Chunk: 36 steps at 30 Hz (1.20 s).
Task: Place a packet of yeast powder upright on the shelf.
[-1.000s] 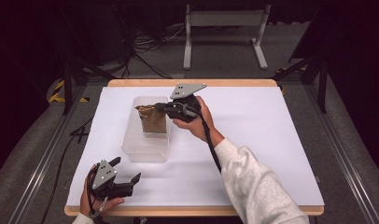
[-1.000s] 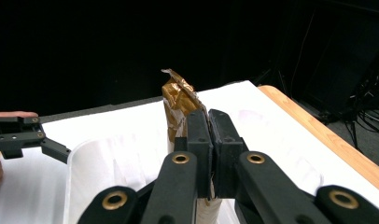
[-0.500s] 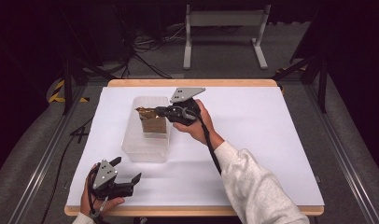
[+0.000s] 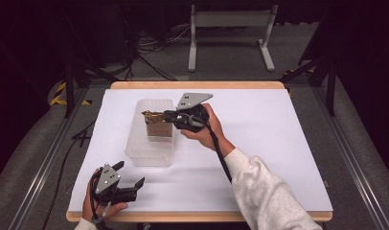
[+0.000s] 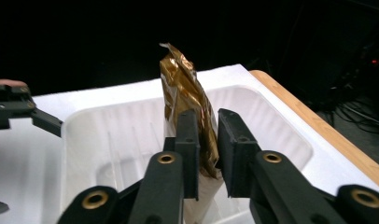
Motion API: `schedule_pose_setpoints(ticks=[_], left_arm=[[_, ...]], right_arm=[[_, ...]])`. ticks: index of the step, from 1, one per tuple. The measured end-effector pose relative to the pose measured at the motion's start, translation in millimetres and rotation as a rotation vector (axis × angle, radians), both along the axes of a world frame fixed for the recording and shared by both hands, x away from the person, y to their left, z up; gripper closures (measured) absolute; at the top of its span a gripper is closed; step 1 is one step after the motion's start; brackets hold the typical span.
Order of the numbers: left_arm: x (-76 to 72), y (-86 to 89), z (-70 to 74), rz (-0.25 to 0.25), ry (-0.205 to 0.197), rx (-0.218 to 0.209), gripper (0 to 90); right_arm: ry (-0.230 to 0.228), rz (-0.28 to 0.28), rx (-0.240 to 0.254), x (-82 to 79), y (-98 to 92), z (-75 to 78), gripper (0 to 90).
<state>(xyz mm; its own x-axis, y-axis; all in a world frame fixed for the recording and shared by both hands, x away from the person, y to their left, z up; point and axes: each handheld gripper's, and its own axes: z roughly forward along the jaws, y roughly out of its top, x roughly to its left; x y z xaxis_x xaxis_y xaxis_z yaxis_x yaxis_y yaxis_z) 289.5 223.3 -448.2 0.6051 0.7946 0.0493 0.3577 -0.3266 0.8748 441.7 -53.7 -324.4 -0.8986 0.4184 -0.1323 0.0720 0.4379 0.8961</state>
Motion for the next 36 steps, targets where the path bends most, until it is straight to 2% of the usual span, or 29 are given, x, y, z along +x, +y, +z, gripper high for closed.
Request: schedule_pose_setpoints(ticks=[2, 7, 14, 25, 30, 36], left_arm=[[0.2, 0.0, 0.1, 0.001, -0.003, 0.001, 10.0], [0.8, -0.1, -0.2, 0.001, -0.001, 0.011, 10.1], [1.3, -1.6, 0.1, 0.002, -0.002, 0.023, 10.1], [1.9, -2.1, 0.1, 0.003, -0.006, 0.02, 10.0], [1.9, -2.2, 0.1, 0.002, -0.003, 0.016, 10.0], [2.2, -2.6, 0.2, -0.003, -0.005, 0.017, 10.0]], right_arm=[[-0.003, -0.01, -0.004, -1.5, -1.5, 0.1, 73.7], [-0.018, -0.042, -0.017, -5.3, -8.7, 0.4, 70.1], [-0.026, -0.074, -0.023, -7.2, -22.1, 4.1, 68.6], [-0.025, -0.073, -0.037, -10.9, -24.6, 5.4, 70.2], [-0.039, -0.081, -0.063, -14.4, -24.6, 7.5, 68.0], [-0.031, -0.078, -0.086, -17.5, -32.2, 11.3, 62.3]])
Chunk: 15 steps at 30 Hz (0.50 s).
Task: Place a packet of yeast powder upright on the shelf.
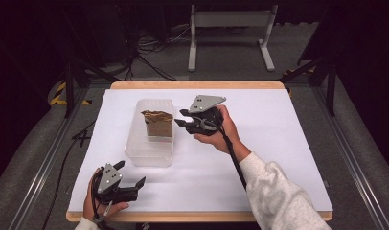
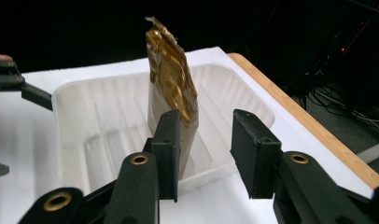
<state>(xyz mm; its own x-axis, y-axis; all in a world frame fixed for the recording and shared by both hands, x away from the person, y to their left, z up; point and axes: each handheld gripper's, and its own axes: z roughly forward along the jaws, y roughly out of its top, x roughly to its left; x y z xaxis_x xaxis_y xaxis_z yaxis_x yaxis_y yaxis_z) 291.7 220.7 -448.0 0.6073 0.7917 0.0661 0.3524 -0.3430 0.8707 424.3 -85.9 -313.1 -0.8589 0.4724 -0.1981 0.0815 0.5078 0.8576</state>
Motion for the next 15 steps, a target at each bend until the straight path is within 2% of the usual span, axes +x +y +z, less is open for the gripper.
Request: schedule_pose_setpoints(ticks=[15], left_arm=[[1.4, -1.8, 0.0, -0.003, 0.005, 0.011, 10.0]], right_arm=[[-0.014, -0.037, -0.05, -9.0, -25.1, 4.7, 54.3]])
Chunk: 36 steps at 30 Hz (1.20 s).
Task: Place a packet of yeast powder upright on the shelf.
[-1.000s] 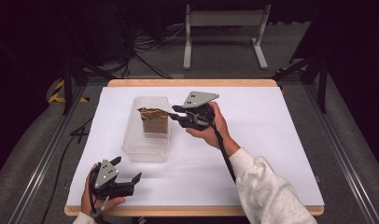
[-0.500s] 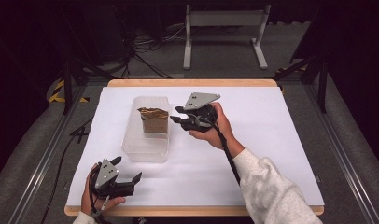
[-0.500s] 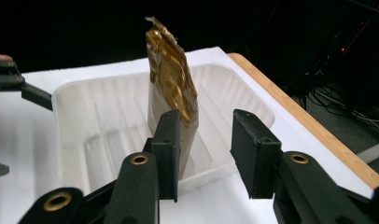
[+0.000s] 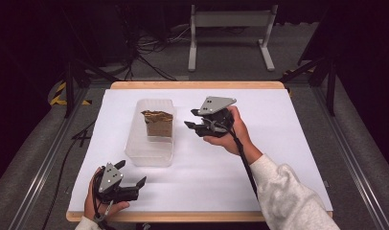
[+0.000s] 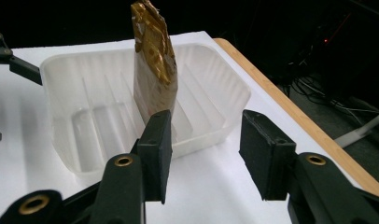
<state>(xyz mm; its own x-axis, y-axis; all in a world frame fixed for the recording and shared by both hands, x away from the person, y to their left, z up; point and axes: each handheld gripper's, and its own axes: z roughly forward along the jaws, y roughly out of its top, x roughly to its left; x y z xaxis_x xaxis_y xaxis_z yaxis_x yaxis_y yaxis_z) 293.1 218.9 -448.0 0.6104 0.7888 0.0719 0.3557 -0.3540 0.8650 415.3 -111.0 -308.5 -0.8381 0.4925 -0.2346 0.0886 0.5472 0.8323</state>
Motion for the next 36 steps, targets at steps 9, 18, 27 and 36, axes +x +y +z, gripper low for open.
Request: schedule_pose_setpoints(ticks=[9, 18, 27, 36], left_arm=[[0.6, -0.5, -0.2, 0.001, -0.001, 0.001, 10.0], [1.0, -0.7, -0.3, 0.001, -0.001, 0.004, 10.0], [1.2, -1.8, -0.4, 0.0, 0.004, 0.005, 10.0], [1.5, -1.8, -0.5, 0.0, 0.004, 0.006, 10.0]], right_arm=[[-0.022, -0.019, -0.04, -8.9, -20.3, 4.7, 49.1], [-0.057, -0.068, -0.094, -14.6, -36.6, -2.8, 47.8], [-0.05, -0.097, -0.089, -18.2, -53.5, -10.7, 42.9], [-0.042, -0.132, -0.09, -20.7, -64.9, -24.9, 36.0]])
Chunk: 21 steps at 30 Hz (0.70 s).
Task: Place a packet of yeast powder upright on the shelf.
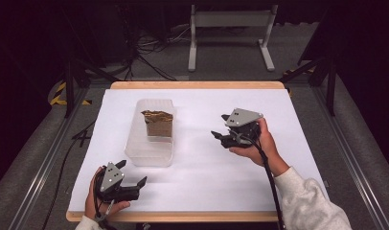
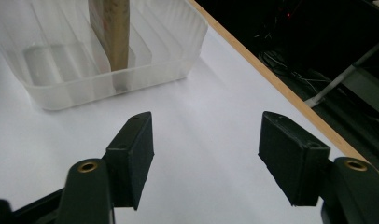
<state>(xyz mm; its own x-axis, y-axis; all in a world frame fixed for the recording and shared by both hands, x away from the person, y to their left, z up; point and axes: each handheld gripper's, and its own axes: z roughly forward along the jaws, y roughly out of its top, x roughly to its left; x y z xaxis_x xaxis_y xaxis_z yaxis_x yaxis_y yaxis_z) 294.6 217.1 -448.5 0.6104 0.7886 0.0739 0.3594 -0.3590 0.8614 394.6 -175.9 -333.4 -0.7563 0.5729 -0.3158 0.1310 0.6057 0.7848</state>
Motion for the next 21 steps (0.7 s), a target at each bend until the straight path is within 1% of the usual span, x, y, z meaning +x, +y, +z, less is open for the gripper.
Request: schedule_pose_setpoints(ticks=[1, 3, 6, 9, 11, 15, 16, 18, 19, 21], left_arm=[[0.0, 0.3, 0.1, 0.0, -0.003, 0.0, 10.0], [0.0, 0.3, 0.1, -0.001, -0.001, 0.0, 10.0], [0.1, -0.1, 0.1, -0.002, -0.003, 0.002, 10.0], [0.3, -0.4, 0.1, -0.001, -0.003, 0.003, 10.0], [0.3, -0.6, 0.0, 0.0, -0.001, 0.003, 10.0], [0.1, -0.7, 0.0, 0.0, -0.002, 0.005, 10.0], [0.1, -0.7, 0.0, 0.0, -0.002, 0.005, 10.0], [0.2, -0.3, 0.0, -0.001, -0.002, 0.003, 10.0], [0.5, -0.4, -0.1, 0.0, -0.002, 0.003, 10.0], [0.5, -0.6, -0.1, 0.0, -0.001, 0.004, 10.0]], right_arm=[[0.001, -0.001, 0.003, -0.6, -1.0, -1.4, 35.6], [0.007, -0.002, 0.025, -2.2, -4.5, -4.8, 34.0], [0.005, -0.015, 0.029, -5.0, -10.8, -9.5, 32.9], [0.008, -0.031, 0.021, -6.5, -16.6, -13.2, 31.8], [0.025, -0.034, 0.032, -7.6, -20.9, -15.5, 30.7], [0.022, -0.051, 0.03, -12.4, -31.2, -22.7, 29.0], [0.022, -0.051, 0.03, -12.4, -31.2, -22.7, 29.0], [0.017, -0.055, 0.013, -15.3, -37.6, -27.9, 28.7], [0.021, -0.067, 0.012, -17.3, -44.4, -32.3, 28.0], [0.024, -0.072, 0.012, -17.7, -46.9, -33.8, 27.3]])
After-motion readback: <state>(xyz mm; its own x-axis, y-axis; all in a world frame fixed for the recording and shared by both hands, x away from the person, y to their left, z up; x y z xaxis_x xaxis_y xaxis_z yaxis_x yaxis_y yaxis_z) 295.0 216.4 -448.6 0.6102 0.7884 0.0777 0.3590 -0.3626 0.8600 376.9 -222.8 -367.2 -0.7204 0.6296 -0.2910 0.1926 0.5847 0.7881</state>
